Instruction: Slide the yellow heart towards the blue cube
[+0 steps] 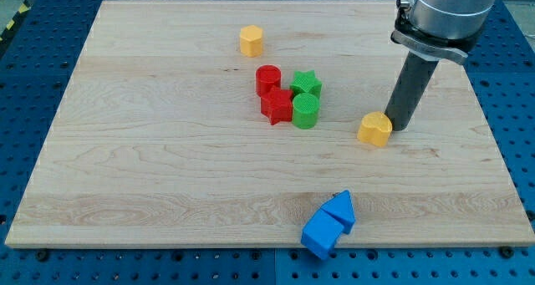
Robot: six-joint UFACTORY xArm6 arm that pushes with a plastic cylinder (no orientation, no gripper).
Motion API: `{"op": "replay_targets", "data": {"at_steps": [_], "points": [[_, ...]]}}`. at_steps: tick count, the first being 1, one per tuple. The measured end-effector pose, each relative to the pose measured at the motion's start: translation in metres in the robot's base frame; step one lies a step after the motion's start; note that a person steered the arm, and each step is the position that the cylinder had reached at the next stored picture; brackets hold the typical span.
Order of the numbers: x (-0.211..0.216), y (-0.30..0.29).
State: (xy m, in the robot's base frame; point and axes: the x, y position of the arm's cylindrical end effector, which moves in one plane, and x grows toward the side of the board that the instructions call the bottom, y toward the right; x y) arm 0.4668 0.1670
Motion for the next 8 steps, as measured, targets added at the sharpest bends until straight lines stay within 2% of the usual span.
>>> {"op": "replay_targets", "data": {"at_steps": [2, 4, 5, 6, 8], "points": [[0.032, -0.044], [0.013, -0.052], [0.047, -0.057], [0.05, -0.059], [0.059, -0.099]]}}
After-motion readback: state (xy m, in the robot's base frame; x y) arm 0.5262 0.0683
